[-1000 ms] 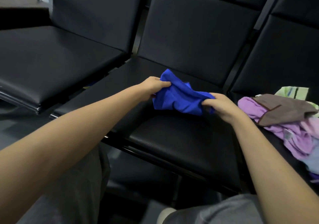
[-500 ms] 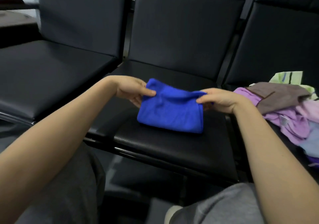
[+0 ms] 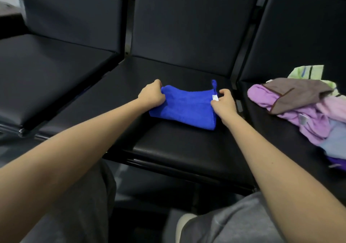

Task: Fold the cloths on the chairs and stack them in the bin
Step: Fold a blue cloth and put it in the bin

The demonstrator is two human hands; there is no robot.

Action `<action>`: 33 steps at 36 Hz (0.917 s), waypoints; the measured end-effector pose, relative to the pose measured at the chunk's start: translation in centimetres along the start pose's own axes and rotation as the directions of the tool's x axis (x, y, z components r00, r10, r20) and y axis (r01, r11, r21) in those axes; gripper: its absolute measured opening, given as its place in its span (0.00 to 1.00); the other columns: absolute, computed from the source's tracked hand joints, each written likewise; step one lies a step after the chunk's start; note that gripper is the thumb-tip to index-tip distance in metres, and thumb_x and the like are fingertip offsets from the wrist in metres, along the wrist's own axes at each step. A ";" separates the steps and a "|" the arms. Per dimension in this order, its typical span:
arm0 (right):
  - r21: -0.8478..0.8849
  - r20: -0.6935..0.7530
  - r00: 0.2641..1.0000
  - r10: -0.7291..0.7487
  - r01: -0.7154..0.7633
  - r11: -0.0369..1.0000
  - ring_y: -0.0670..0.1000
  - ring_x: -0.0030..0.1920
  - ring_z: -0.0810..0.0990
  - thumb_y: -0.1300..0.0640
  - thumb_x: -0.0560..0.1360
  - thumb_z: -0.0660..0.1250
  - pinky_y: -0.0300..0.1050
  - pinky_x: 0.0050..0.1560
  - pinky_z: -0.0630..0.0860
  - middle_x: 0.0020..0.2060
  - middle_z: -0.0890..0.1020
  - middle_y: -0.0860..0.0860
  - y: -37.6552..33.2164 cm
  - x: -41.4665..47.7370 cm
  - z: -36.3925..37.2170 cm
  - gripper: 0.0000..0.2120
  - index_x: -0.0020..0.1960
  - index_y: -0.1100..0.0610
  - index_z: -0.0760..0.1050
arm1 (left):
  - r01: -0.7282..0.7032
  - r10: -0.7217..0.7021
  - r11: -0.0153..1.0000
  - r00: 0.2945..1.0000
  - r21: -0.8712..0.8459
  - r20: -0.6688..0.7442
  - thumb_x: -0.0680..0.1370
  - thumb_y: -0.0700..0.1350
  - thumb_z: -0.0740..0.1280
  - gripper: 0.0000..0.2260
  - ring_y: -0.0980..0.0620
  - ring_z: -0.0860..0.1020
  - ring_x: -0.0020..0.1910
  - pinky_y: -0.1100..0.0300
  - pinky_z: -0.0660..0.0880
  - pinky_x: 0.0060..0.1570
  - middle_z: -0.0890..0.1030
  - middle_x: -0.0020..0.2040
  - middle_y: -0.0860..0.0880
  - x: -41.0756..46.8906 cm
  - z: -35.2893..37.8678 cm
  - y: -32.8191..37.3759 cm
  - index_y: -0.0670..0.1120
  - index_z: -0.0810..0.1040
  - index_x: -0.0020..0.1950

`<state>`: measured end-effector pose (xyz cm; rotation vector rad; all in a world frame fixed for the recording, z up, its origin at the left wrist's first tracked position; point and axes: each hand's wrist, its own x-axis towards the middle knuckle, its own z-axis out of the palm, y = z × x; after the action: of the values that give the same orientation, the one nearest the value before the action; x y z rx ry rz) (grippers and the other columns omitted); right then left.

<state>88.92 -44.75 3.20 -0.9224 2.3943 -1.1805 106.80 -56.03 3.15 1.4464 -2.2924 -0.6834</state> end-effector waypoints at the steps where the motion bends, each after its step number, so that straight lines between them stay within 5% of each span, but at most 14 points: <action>1: -0.051 -0.024 0.999 0.022 -0.023 0.998 0.57 0.58 0.75 0.61 0.76 0.62 0.44 0.52 0.71 0.63 0.74 0.57 -0.1 -0.2 0.3 0.24 0.71 0.59 0.61 | 0.010 -0.008 0.998 0.999 0.056 -0.036 0.78 0.43 0.60 0.15 0.40 0.73 0.60 0.50 0.70 0.54 0.74 0.61 0.41 -0.3 0.5 0.1 0.40 0.68 0.63; 4: -0.082 0.003 0.990 0.142 -0.142 0.987 0.61 0.68 0.67 0.56 0.76 0.64 0.48 0.64 0.67 0.70 0.65 0.61 -1.4 -0.9 1.4 0.31 0.73 0.64 0.55 | 0.058 -0.036 0.976 0.994 0.210 -0.107 0.81 0.48 0.58 0.19 0.39 0.69 0.64 0.49 0.68 0.57 0.69 0.65 0.39 -1.4 2.0 1.2 0.37 0.65 0.66; 6: 0.016 0.082 0.976 0.199 -0.201 0.979 0.60 0.69 0.67 0.56 0.76 0.66 0.47 0.64 0.67 0.71 0.65 0.60 -2.3 -1.3 2.1 0.37 0.75 0.65 0.49 | 0.085 -0.062 0.968 0.993 0.237 -0.105 0.81 0.51 0.59 0.22 0.40 0.69 0.64 0.50 0.68 0.58 0.69 0.66 0.39 -1.7 2.6 1.9 0.37 0.65 0.68; 8: 0.135 0.148 0.965 0.215 -0.235 0.963 0.59 0.67 0.70 0.58 0.76 0.67 0.45 0.59 0.70 0.69 0.68 0.60 -2.4 -1.5 2.6 0.33 0.74 0.67 0.55 | 0.075 -0.064 0.972 0.996 0.222 -0.058 0.80 0.51 0.61 0.21 0.41 0.71 0.63 0.52 0.69 0.55 0.70 0.64 0.40 -1.9 2.6 2.3 0.37 0.67 0.65; 10: 0.216 0.171 0.957 0.233 -0.267 0.939 0.58 0.64 0.74 0.59 0.75 0.68 0.42 0.50 0.70 0.66 0.73 0.61 -2.4 -1.7 2.6 0.27 0.70 0.67 0.65 | 0.014 -0.014 0.983 1.000 0.186 -0.001 0.80 0.50 0.62 0.12 0.42 0.75 0.56 0.55 0.69 0.45 0.75 0.52 0.43 -1.7 2.3 2.5 0.40 0.73 0.50; 12: 0.280 0.181 0.947 0.266 -0.308 0.909 0.56 0.64 0.74 0.59 0.76 0.67 0.39 0.47 0.67 0.65 0.73 0.58 -2.3 -2.1 2.2 0.26 0.70 0.66 0.64 | 0.014 -0.019 0.995 0.999 0.102 0.049 0.77 0.48 0.65 0.13 0.45 0.75 0.44 0.57 0.67 0.36 0.72 0.38 0.48 -1.8 1.8 2.4 0.43 0.67 0.37; 15: 0.357 0.172 0.929 0.329 -0.370 0.858 0.56 0.63 0.73 0.60 0.75 0.69 0.42 0.50 0.68 0.65 0.72 0.57 -2.3 -2.5 1.6 0.29 0.72 0.64 0.61 | 0.076 -0.060 0.990 0.989 -0.115 0.136 0.75 0.44 0.67 0.06 0.49 0.74 0.39 0.61 0.68 0.32 0.73 0.35 0.49 -2.2 1.5 2.7 0.43 0.72 0.44; 18: 0.419 0.177 0.919 0.351 -0.393 0.818 0.56 0.59 0.74 0.59 0.73 0.70 0.45 0.50 0.70 0.63 0.74 0.56 -1.7 -2.8 0.9 0.28 0.70 0.61 0.66 | 0.099 -0.001 0.878 0.979 -0.469 0.205 0.75 0.40 0.67 0.07 0.50 0.76 0.44 0.65 0.72 0.36 0.77 0.41 0.49 -3.0 1.2 3.6 0.44 0.76 0.53; 22: 0.492 0.150 0.920 0.361 -0.386 0.781 0.56 0.48 0.76 0.59 0.72 0.70 0.46 0.47 0.74 0.54 0.78 0.56 -1.0 -3.5 -1.2 0.23 0.65 0.62 0.70 | 0.264 0.063 0.566 0.930 -0.780 0.361 0.79 0.39 0.63 0.06 0.48 0.78 0.47 0.58 0.77 0.47 0.79 0.48 0.46 -4.2 1.0 5.5 0.45 0.73 0.55; 26: 0.490 0.214 0.937 0.278 -0.349 0.799 0.50 0.30 0.74 0.62 0.76 0.63 0.33 0.23 0.70 0.39 0.79 0.56 -0.4 -4.2 -4.7 0.05 0.51 0.61 0.76 | 0.465 0.122 0.367 0.834 -0.805 0.538 0.81 0.42 0.60 0.05 0.51 0.79 0.42 0.61 0.77 0.40 0.80 0.45 0.46 -5.9 1.0 7.8 0.42 0.74 0.52; 29: 0.553 0.230 0.932 0.281 -0.363 0.750 0.49 0.22 0.77 0.61 0.78 0.62 0.33 0.19 0.69 0.24 0.80 0.52 1.2 -5.0 -8.1 0.07 0.44 0.58 0.77 | 0.548 0.218 0.328 0.748 -0.769 0.626 0.80 0.45 0.61 0.09 0.46 0.79 0.49 0.56 0.76 0.53 0.82 0.45 0.44 -7.7 1.1 10.5 0.41 0.77 0.49; 31: 0.530 0.196 0.928 0.318 -0.373 0.762 0.50 0.24 0.79 0.59 0.78 0.64 0.35 0.21 0.71 0.29 0.82 0.52 2.5 -5.8 -10.4 0.07 0.42 0.59 0.76 | 0.567 0.281 0.329 0.704 -0.755 0.652 0.79 0.44 0.62 0.09 0.44 0.79 0.50 0.54 0.74 0.58 0.82 0.47 0.43 -9.2 1.1 12.5 0.41 0.78 0.49; 33: 0.496 0.139 0.933 0.332 -0.356 0.792 0.52 0.36 0.79 0.59 0.78 0.64 0.39 0.29 0.73 0.44 0.81 0.54 4.4 -6.8 -12.8 0.06 0.51 0.60 0.77 | 0.560 0.298 0.367 0.686 -0.743 0.664 0.79 0.42 0.60 0.09 0.45 0.79 0.48 0.54 0.73 0.57 0.82 0.46 0.43 -10.9 1.6 14.7 0.39 0.78 0.48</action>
<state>85.33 -30.62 7.50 -0.3150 1.9299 -1.5112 99.66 -40.42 9.81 0.7690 -1.4321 -2.5101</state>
